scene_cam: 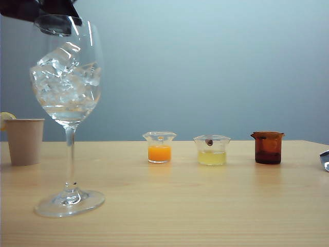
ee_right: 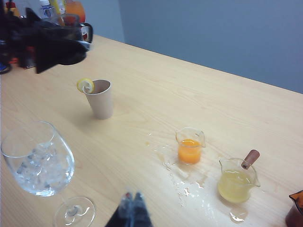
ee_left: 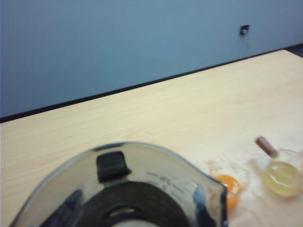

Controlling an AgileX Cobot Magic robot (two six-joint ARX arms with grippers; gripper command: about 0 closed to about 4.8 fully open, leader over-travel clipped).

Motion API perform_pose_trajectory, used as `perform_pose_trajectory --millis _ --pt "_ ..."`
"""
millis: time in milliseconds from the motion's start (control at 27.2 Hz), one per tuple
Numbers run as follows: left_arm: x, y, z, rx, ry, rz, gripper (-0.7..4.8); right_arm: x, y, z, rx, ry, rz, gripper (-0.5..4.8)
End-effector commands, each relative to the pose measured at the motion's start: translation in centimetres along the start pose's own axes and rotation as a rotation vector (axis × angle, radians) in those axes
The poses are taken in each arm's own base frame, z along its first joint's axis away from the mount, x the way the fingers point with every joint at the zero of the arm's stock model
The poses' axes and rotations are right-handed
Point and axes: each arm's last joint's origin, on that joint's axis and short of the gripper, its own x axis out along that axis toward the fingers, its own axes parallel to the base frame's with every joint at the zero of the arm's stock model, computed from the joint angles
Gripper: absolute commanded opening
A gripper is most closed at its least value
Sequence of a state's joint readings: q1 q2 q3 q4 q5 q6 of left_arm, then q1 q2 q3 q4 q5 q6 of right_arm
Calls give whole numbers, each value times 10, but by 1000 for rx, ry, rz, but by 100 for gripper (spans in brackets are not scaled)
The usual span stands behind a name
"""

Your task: Pick up the first measuring cup from the left, pour the coconut rum inside into the goblet, and finally put the measuring cup back in its original place.

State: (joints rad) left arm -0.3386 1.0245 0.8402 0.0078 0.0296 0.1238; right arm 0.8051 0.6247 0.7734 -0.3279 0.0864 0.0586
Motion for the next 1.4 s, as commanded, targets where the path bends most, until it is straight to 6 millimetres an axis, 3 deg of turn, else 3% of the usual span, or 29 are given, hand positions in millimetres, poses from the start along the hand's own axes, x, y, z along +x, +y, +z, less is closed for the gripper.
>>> perform_pose_trajectory --millis 37,184,368,700,1068,1399 --pt "-17 0 5 7 -4 -23 56 -1 0 3 -1 -23 4 -3" --pt "-33 -1 4 5 34 -47 56 -1 0 3 -1 -23 4 -3" --pt "-55 -4 2 1 67 -114 17 -1 1 3 -2 -23 20 -3" --pt "-74 -6 -4 -6 133 -151 17 -1 1 3 -2 -23 20 -3" --pt "-88 -8 -9 25 171 -185 17 -1 1 3 -5 -23 20 -3" --pt "-88 -8 -10 56 178 -186 17 -1 1 4 -4 -31 20 -3"
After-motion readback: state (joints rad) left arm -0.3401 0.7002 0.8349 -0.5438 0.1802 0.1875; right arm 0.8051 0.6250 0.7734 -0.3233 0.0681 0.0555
